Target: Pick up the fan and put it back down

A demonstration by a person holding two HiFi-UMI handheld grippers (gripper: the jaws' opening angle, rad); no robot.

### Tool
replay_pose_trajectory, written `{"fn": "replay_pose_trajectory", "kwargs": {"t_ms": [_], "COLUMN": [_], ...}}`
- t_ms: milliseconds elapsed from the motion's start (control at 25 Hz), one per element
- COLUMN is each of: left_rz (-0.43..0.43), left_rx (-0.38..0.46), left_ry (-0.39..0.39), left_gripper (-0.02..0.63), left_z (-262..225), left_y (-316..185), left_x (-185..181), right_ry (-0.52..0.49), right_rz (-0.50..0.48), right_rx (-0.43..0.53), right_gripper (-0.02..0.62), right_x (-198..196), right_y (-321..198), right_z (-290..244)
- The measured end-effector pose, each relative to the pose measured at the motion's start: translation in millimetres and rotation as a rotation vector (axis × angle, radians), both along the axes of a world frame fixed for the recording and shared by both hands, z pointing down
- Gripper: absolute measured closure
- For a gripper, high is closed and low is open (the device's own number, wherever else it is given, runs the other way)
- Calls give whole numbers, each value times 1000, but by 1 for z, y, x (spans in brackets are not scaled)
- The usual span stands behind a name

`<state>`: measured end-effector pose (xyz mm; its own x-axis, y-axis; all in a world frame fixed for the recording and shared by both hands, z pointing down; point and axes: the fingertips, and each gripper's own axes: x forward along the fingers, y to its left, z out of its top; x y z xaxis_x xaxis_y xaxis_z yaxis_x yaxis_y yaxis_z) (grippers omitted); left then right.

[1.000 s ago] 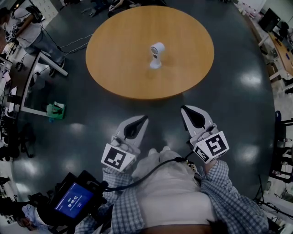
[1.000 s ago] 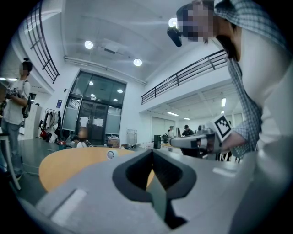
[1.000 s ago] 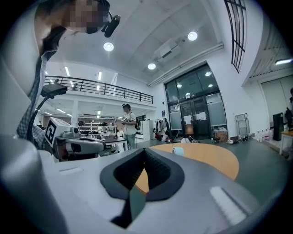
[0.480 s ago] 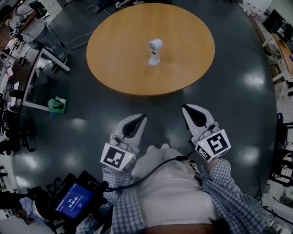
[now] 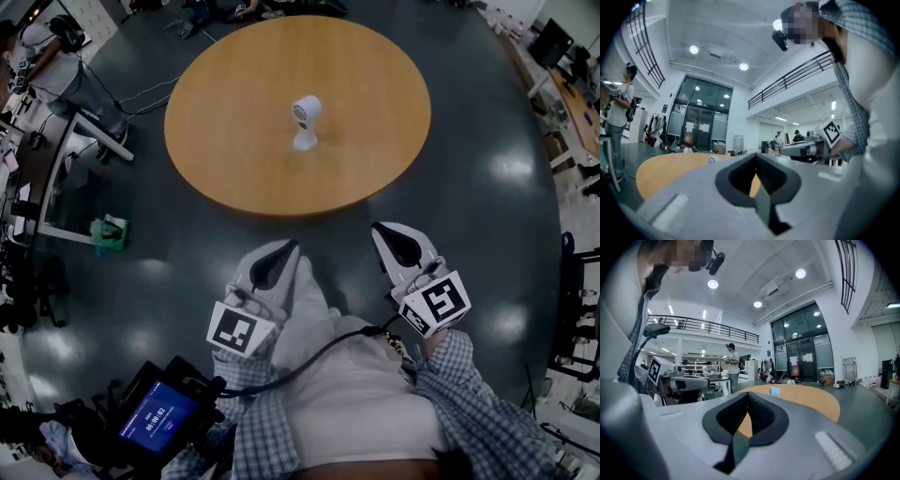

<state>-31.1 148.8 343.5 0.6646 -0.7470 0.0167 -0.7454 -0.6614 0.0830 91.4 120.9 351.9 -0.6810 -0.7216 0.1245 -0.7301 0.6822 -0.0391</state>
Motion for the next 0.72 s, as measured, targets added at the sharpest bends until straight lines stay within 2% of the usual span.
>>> {"fn": "replay_pose_trajectory", "kwargs": {"t_ms": [280, 480, 720], "left_rz": [-6, 29, 75], "left_rx": [25, 6, -16], "left_ry": [-21, -43, -27], "left_gripper": [606, 606, 606], "left_z": [-18, -6, -1], "left_y": [-30, -92, -140], "left_x": [8, -20, -36], "right_ry": [-2, -2, 9], "right_rz": [4, 0, 38], "right_rx": [32, 31, 17], "right_gripper": [594, 594, 593], "right_x": [11, -29, -51], "right_y": [-29, -96, -151], "right_z": [-19, -13, -7]}}
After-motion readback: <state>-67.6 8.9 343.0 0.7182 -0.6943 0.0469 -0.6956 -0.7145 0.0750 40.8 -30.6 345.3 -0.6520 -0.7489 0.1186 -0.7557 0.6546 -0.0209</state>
